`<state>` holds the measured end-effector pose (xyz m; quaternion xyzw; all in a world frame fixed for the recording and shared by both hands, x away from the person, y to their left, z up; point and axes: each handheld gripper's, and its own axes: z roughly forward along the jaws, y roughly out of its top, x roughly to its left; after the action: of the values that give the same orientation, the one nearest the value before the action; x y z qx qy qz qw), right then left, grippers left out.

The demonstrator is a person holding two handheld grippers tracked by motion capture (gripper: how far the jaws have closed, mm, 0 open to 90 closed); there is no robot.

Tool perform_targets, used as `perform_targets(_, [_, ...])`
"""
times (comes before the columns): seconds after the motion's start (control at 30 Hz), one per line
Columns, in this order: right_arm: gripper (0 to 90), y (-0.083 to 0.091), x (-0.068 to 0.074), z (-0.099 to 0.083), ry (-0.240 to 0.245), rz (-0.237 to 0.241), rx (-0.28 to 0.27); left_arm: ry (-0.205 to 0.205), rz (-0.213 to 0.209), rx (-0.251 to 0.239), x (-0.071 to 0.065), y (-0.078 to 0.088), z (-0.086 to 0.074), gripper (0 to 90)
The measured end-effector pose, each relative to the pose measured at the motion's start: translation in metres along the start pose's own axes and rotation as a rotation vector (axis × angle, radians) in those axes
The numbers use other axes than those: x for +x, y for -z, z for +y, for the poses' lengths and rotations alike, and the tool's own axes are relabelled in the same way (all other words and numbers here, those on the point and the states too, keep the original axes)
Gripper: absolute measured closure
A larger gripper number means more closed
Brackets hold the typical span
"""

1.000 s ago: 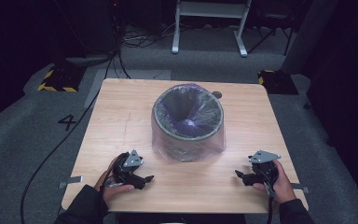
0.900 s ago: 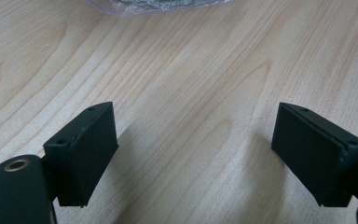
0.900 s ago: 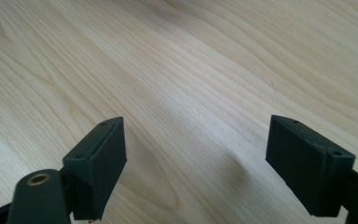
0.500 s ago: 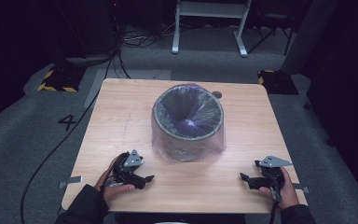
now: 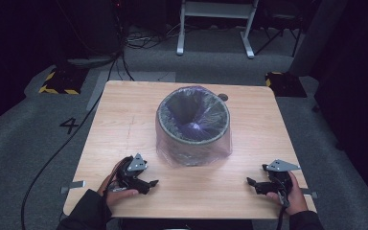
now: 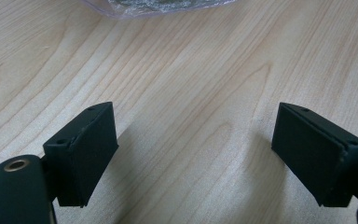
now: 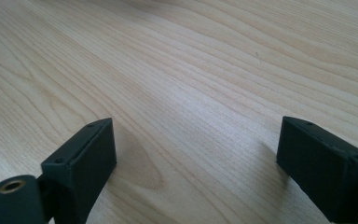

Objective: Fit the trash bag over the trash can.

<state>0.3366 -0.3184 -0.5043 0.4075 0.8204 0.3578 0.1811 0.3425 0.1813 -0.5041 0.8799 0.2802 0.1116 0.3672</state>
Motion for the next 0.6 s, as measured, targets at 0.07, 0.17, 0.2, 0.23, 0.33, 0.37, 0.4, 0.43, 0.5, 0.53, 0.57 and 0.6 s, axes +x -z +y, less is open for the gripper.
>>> perform_targets(0.07, [11.7, 0.0, 0.0, 0.0, 0.0, 0.0, 0.0, 0.001, 0.0, 0.0, -0.0001, 0.0, 0.0, 13.7])
perform_targets(0.17, [11.6, -0.0001, -0.0004, 0.0001, 0.002, 0.003, 0.001, 0.0, -0.002, -0.002, 0.0002, -0.0002, 0.0, 13.7])
perform_targets(0.2, [11.6, -0.0001, -0.0005, 0.0001, 0.003, 0.004, 0.001, -0.001, -0.004, -0.001, 0.0003, -0.0003, 0.0001, 13.7])
perform_targets(0.23, [11.6, -0.0001, -0.0005, 0.0002, 0.003, 0.005, 0.001, -0.002, -0.006, -0.002, 0.0004, -0.0005, 0.0002, 13.6])
perform_targets(0.33, [11.5, -0.0003, -0.0011, 0.0003, 0.008, 0.008, 0.001, -0.002, -0.006, -0.002, 0.0005, -0.0006, 0.0004, 13.6])
perform_targets(0.37, [11.5, -0.0004, -0.0012, 0.0004, 0.009, 0.008, 0.001, -0.002, -0.006, 0.0, 0.0005, -0.0005, 0.0004, 13.7])
perform_targets(0.4, [11.5, -0.0004, -0.0013, 0.0004, 0.009, 0.009, 0.001, -0.002, -0.006, 0.0, 0.0005, -0.0005, 0.0005, 13.7])
perform_targets(0.43, [11.5, -0.0004, -0.0013, 0.0004, 0.009, 0.009, 0.0, -0.002, -0.006, -0.001, 0.0005, -0.0006, 0.0005, 13.7])
perform_targets(0.5, [11.5, -0.0004, -0.0013, 0.0003, 0.009, 0.009, 0.0, -0.002, -0.005, -0.001, 0.0005, -0.0008, 0.0007, 13.6])
perform_targets(0.53, [11.5, -0.0004, -0.0013, 0.0003, 0.01, 0.009, 0.0, -0.001, -0.005, -0.001, 0.0005, -0.001, 0.0008, 13.6])
perform_targets(0.57, [11.5, -0.0004, -0.0013, 0.0004, 0.01, 0.009, 0.001, -0.001, -0.005, -0.001, 0.0005, -0.001, 0.0009, 13.6])
perform_targets(0.6, [11.5, -0.0004, -0.0014, 0.0003, 0.01, 0.01, 0.001, -0.001, -0.006, -0.001, 0.0005, -0.0011, 0.0009, 13.6])
